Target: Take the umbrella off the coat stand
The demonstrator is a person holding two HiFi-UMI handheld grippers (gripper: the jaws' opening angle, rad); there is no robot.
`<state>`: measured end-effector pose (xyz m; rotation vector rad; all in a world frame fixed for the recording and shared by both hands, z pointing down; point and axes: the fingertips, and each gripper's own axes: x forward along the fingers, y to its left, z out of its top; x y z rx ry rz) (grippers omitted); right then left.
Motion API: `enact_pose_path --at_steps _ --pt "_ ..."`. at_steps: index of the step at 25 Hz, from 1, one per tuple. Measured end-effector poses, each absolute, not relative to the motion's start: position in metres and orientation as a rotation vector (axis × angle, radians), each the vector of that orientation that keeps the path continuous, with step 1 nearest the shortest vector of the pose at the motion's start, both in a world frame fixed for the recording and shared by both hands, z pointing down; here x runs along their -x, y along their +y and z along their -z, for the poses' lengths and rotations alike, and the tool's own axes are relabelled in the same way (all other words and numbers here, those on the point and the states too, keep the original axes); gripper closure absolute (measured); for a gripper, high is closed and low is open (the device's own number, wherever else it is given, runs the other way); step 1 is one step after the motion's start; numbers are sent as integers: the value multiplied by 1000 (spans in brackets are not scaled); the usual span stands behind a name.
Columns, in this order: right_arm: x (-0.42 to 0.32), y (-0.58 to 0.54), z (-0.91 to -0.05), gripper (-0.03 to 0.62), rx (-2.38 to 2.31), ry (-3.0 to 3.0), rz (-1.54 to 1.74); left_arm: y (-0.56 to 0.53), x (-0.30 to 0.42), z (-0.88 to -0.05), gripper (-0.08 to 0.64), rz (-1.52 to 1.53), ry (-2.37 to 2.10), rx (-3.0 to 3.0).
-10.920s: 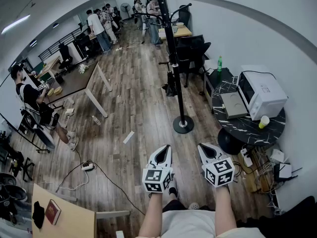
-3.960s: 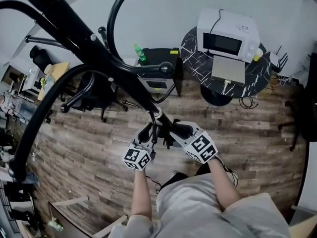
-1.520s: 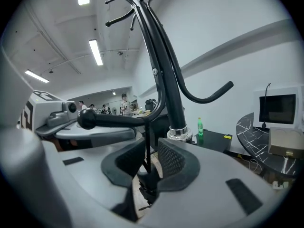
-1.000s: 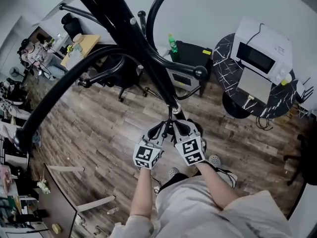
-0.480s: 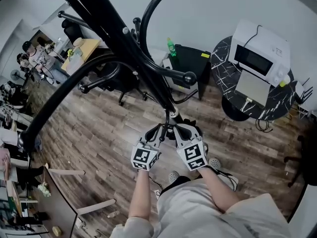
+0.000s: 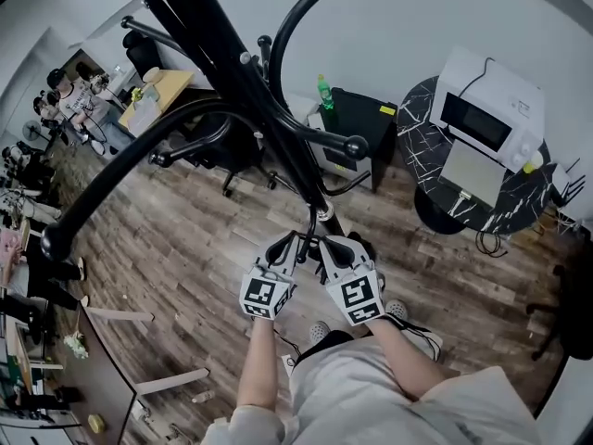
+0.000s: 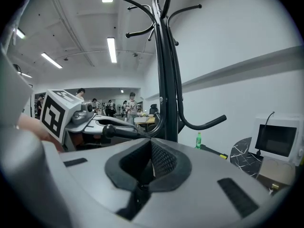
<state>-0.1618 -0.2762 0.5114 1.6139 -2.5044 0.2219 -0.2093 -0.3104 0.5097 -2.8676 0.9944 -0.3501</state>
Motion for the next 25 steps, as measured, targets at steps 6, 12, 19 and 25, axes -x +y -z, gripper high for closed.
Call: enact_pose_path --at_steps 6,12,19,25 --pt "169 -272 -507 584 -1575 -2528 -203 -308 216 -507 538 351 1024 2846" --pt "177 -269 -503 584 -1507 -2557 -157 -304 223 -503 538 323 1055 2862" --pt "188 -264 -499 584 -1397 -2611 -99 -296 233 -497 538 341 1102 2827" --pt "190 -258 -496 584 -1322 -2654 -71 -285 237 -495 538 337 1187 2797"
